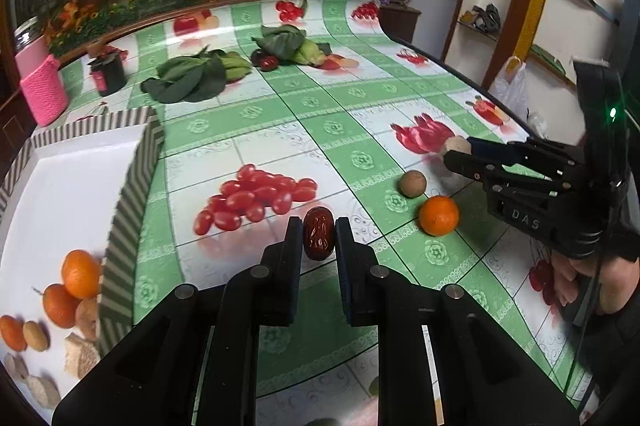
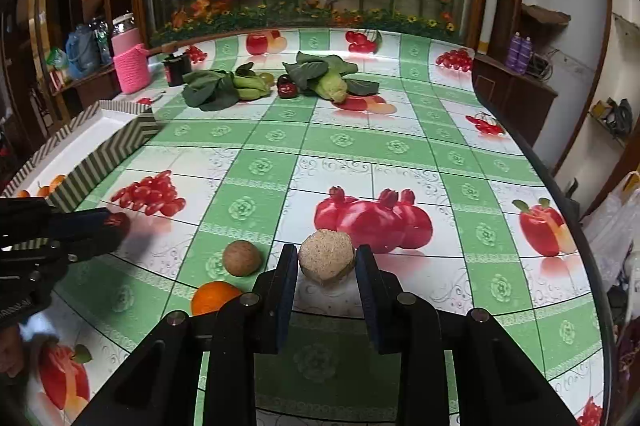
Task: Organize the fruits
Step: 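Carry the red date and round cake over the white tray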
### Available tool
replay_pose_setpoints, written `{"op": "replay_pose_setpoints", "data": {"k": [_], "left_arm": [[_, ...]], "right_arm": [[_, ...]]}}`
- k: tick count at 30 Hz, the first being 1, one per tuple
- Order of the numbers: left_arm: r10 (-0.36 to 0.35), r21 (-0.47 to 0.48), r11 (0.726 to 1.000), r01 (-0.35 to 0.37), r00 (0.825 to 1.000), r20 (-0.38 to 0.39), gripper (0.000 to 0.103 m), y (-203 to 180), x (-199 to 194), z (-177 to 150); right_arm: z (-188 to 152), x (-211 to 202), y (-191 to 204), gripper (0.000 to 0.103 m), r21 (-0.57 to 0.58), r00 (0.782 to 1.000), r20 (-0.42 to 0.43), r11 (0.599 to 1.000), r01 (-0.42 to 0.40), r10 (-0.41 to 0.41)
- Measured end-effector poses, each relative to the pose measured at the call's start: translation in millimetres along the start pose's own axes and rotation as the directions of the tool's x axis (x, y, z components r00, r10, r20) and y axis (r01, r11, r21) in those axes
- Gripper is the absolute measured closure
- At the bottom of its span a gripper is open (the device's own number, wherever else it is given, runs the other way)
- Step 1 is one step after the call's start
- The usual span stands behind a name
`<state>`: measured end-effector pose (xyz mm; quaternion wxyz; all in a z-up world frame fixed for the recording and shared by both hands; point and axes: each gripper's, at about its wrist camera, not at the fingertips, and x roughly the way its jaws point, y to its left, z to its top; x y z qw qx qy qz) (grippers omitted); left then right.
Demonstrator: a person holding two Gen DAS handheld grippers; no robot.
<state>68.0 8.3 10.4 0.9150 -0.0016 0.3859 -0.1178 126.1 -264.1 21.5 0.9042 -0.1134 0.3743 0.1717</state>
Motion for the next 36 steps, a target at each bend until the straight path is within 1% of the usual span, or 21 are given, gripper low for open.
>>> {"op": "replay_pose_setpoints", "data": {"k": [5, 7, 10, 12, 19, 22, 27, 30, 32, 34, 36], "left_arm": [[0.011, -0.046, 0.999, -0.01, 1.0, 0.026, 0.088, 12.8, -15.5, -2.3], [0.012, -0.059, 0.998, -0.01, 0.999, 0.033, 0.088, 17.5, -20.0, -3.1], [0.02, -0.076, 0.997, -0.017, 0.999, 0.041, 0.088, 22.6, -25.4, -3.9], [0.026, -0.091, 0.996, -0.021, 0.998, 0.05, 0.088, 27.0, -29.6, -3.2], [0.047, -0.14, 0.99, -0.035, 0.995, 0.086, 0.088, 45.4, -46.5, -0.9], [0.06, -0.158, 0.986, -0.046, 0.994, 0.09, 0.088, 55.3, -51.2, -1.1], [0.111, -0.181, 0.979, -0.093, 0.99, 0.092, 0.088, 70.8, -59.3, -4.4], [0.149, -0.208, 0.97, -0.129, 0.985, 0.086, 0.088, 85.4, -63.4, -6.6], [0.188, -0.231, 0.959, -0.166, 0.979, 0.077, 0.088, 99.8, -67.1, -8.8], [0.209, -0.252, 0.95, -0.186, 0.976, 0.068, 0.088, 112.9, -68.5, -10.2], [0.246, -0.263, 0.938, -0.226, 0.968, 0.046, 0.088, 128.3, -69.3, -13.1]], "right_arm": [[0.1, -5.1, 7.8, 0.074, -0.04, 0.998, 0.027, 0.997, 0.058, -0.057], [0.2, -6.5, 9.7, 0.074, -0.051, 0.997, 0.034, 0.996, 0.067, -0.065], [0.4, -12.8, 10.4, 0.074, -0.017, 0.996, 0.057, 0.998, 0.064, -0.063], [0.3, -16.2, 17.5, 0.074, -0.009, 0.996, 0.061, 0.998, 0.064, -0.063], [7.6, -27.9, 63.6, 0.074, -0.071, 0.995, 0.095, 0.998, 0.002, 0.005], [13.1, -29.8, 83.5, 0.074, -0.096, 0.994, 0.107, 0.995, -0.025, 0.035], [20.7, -29.4, 111.8, 0.074, -0.127, 0.99, 0.12, 0.99, -0.06, 0.075], [24.3, -29.1, 124.1, 0.074, -0.139, 0.988, 0.123, 0.987, -0.077, 0.094], [26.1, -29.0, 130.0, 0.074, -0.145, 0.986, 0.127, 0.986, -0.085, 0.104], [28.5, -29.0, 135.9, 0.074, -0.15, 0.985, 0.129, 0.984, -0.096, 0.116], [30.6, -29.0, 143.6, 0.074, -0.158, 0.983, 0.131, 0.981, -0.11, 0.131]]}}
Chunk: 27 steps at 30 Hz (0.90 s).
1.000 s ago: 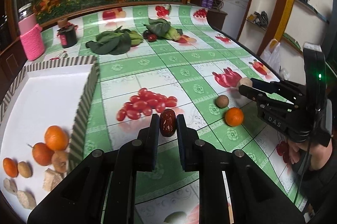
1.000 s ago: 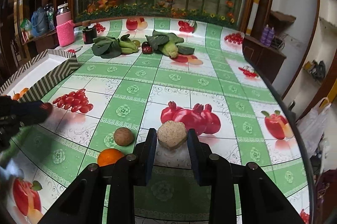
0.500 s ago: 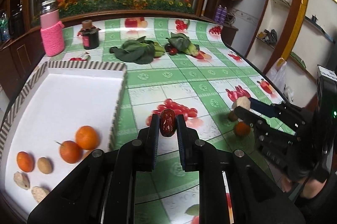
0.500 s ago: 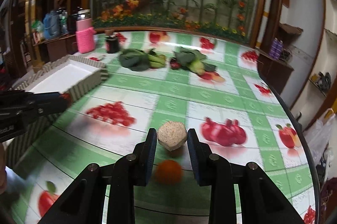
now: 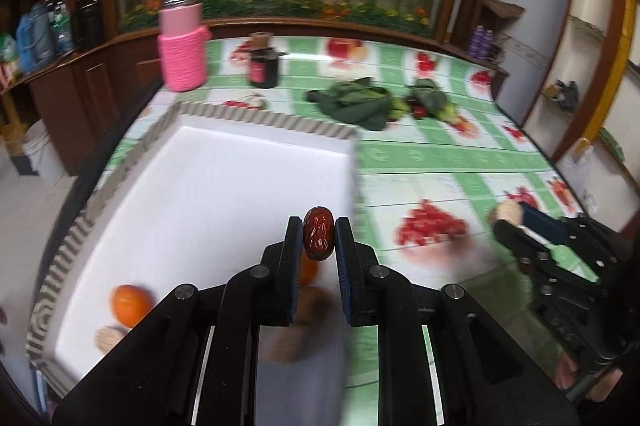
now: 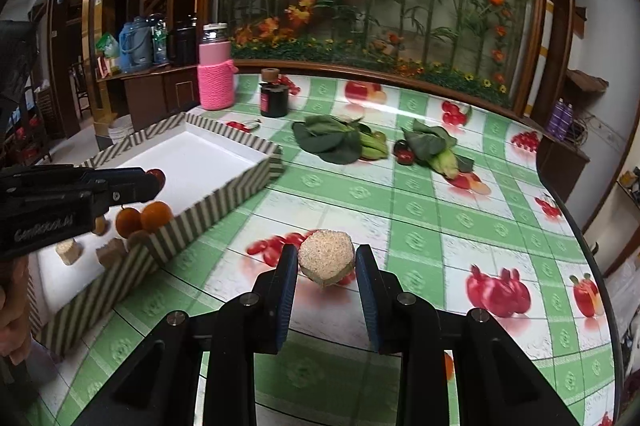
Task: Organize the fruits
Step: 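Carry the red date and round cake over the white tray, then lower the date and cake into the tray and open both grippers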
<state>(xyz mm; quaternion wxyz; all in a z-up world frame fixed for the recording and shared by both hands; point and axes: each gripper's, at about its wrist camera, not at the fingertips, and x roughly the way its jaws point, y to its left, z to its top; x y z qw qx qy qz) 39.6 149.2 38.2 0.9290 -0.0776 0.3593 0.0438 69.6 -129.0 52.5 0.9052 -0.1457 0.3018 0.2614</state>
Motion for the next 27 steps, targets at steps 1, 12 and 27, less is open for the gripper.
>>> {"op": "replay_pose_setpoints", "data": {"k": [1, 12, 27], "left_arm": [[0.018, -0.002, 1.0, -0.018, 1.0, -0.007, 0.088, 6.8, 1.9, 0.0], [0.155, -0.058, 0.986, -0.159, 0.986, -0.066, 0.088, 59.6, 14.3, 0.3], [0.185, -0.056, 0.98, -0.192, 0.976, -0.117, 0.088, 68.3, 21.4, -2.3]], "right_arm": [[1.4, 0.9, 3.7, 0.074, -0.003, 1.0, 0.002, 1.0, -0.007, 0.007], [22.4, 18.7, 52.1, 0.074, -0.028, 0.991, 0.03, 0.991, -0.129, 0.13], [49.1, 64.1, 110.2, 0.074, -0.071, 0.972, 0.007, 0.97, -0.232, 0.233]]}}
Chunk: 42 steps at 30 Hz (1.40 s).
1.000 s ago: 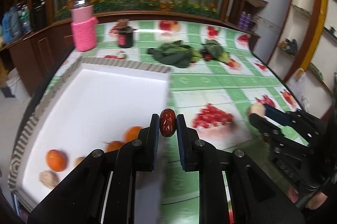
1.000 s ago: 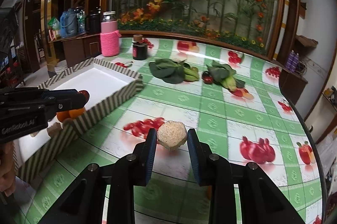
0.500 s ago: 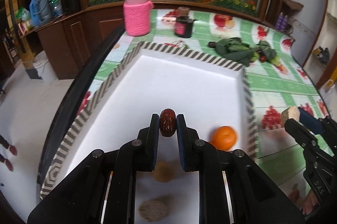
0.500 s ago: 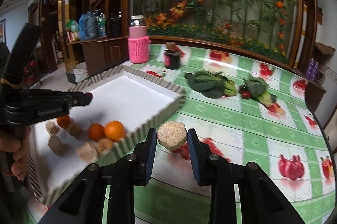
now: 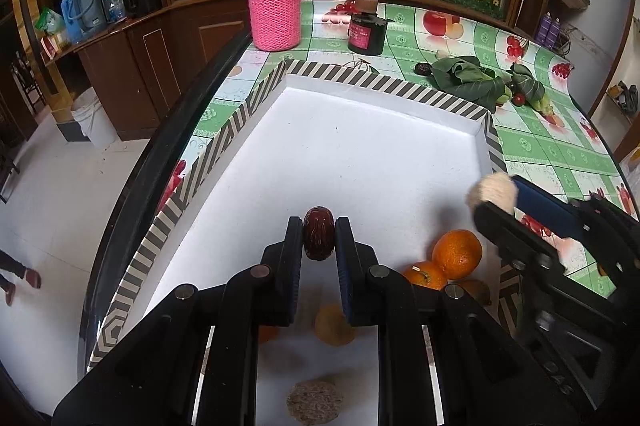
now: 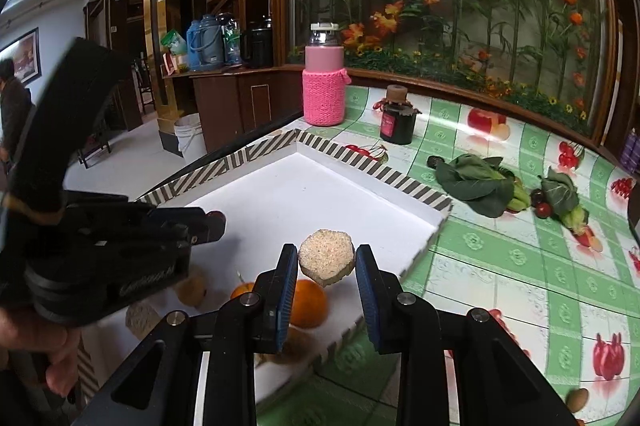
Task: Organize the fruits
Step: 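Lower the date and cake into the tray and open both grippers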
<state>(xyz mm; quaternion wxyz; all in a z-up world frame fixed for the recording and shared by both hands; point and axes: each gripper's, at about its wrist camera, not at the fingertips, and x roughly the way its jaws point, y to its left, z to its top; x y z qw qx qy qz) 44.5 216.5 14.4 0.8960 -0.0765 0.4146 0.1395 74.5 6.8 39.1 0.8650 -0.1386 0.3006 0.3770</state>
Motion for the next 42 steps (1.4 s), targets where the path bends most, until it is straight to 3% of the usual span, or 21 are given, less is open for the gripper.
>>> {"op": "replay_pose_setpoints", "data": {"k": [7, 15, 42], "left_arm": [[0.007, -0.002, 1.0, -0.007, 1.0, -0.003, 0.088, 0.2, 1.3, 0.3], [0.011, -0.006, 1.0, -0.011, 1.0, -0.005, 0.088, 0.2, 1.9, 0.0], [0.008, -0.029, 1.0, -0.008, 1.0, -0.012, 0.088, 2.3, 3.9, -0.5]], "right_arm": [[1.1, 32.0, -1.8, 0.074, 0.01, 0.998, -0.065, 1.0, 0.002, -0.001], [0.7, 41.5, -10.2, 0.074, 0.046, 0.994, -0.105, 0.999, -0.002, 0.007], [1.7, 40.6, -3.1, 0.074, 0.007, 0.994, -0.106, 1.0, 0.031, -0.03]]}}
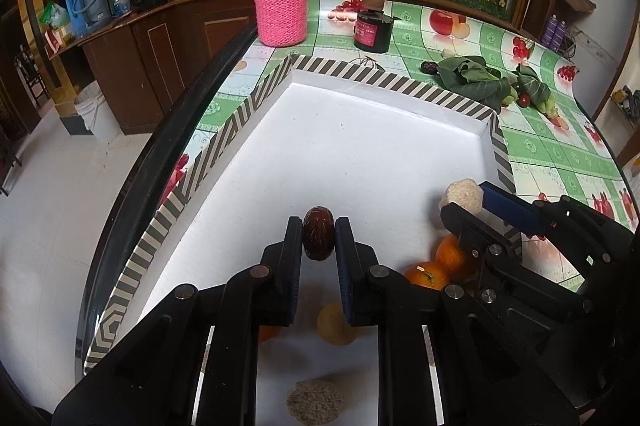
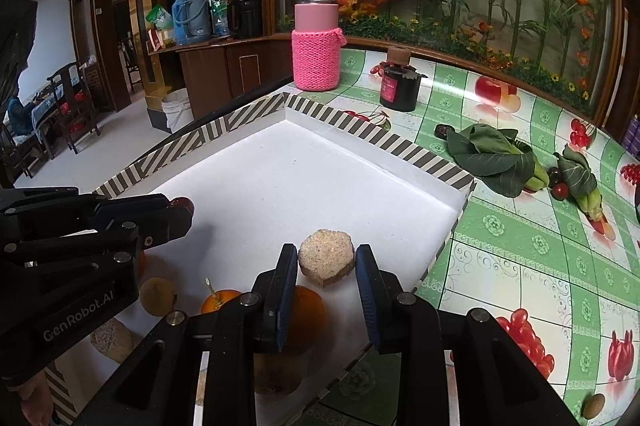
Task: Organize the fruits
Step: 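Lower the date and cake into the tray and open both grippers, then move both open grippers back to the remaining items on the tablecloth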
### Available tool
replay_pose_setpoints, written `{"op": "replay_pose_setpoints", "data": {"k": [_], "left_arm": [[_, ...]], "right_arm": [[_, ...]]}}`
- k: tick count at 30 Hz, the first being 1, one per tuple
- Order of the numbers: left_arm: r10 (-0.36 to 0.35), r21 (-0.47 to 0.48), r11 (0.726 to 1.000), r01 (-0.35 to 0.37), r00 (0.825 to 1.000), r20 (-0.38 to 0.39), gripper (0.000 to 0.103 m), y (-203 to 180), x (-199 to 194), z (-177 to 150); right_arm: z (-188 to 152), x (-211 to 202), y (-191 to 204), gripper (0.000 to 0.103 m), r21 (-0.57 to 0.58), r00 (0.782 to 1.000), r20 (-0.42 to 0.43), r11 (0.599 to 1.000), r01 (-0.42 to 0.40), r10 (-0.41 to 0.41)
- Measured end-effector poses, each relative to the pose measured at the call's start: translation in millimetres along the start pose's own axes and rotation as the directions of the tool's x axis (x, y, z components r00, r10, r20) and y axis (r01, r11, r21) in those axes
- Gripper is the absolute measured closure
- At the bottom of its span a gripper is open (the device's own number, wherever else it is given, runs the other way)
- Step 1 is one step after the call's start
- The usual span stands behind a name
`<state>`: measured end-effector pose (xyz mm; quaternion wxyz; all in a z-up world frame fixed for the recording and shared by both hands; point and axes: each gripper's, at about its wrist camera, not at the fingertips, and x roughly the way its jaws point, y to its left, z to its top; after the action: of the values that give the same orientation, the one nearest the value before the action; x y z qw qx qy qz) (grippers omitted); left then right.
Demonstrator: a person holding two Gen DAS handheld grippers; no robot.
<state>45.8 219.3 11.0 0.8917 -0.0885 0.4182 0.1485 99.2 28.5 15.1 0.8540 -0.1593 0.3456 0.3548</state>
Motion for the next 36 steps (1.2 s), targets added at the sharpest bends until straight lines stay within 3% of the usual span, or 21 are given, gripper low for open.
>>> {"op": "replay_pose_setpoints", "data": {"k": [8, 10, 12, 13, 19, 25, 36], "left_arm": [[0.0, -0.014, 1.0, 0.0, 1.0, -0.008, 0.086, 0.7, 0.6, -0.1], [-0.001, -0.02, 1.0, 0.001, 1.0, -0.009, 0.078, 1.8, 0.2, -0.1], [-0.004, -0.028, 1.0, 0.004, 1.0, -0.004, 0.06, 3.0, -1.1, 0.2], [-0.005, -0.029, 1.0, 0.005, 1.0, 0.001, 0.058, 3.0, -2.0, 0.5], [-0.004, -0.022, 1.0, 0.004, 1.0, 0.004, 0.058, 1.9, -2.1, 0.3], [-0.008, -0.029, 1.0, 0.008, 1.0, 0.007, 0.058, 2.8, -2.9, -0.4], [-0.013, -0.043, 0.999, 0.014, 1.0, 0.018, 0.058, 5.1, -4.7, -0.9]], "right_arm": [[-0.1, -1.4, 2.2, 0.069, -0.006, 1.0, 0.012, 1.0, -0.003, 0.003], [-0.3, -3.1, 2.0, 0.068, -0.006, 1.0, 0.022, 1.0, -0.001, 0.001], [-0.7, -4.8, 2.6, 0.068, -0.007, 1.0, 0.029, 1.0, 0.003, -0.002], [-0.8, -5.3, 3.3, 0.068, -0.009, 0.999, 0.031, 1.0, 0.006, -0.005], [-1.5, -10.2, 4.4, 0.067, -0.011, 0.998, 0.057, 0.999, 0.031, -0.031], [-7.2, -34.3, -7.9, 0.068, 0.042, 0.986, 0.141, 0.996, 0.085, -0.09], [-32.2, -102.3, -64.0, 0.068, 0.131, 0.974, 0.161, 0.982, 0.136, -0.157]]}}
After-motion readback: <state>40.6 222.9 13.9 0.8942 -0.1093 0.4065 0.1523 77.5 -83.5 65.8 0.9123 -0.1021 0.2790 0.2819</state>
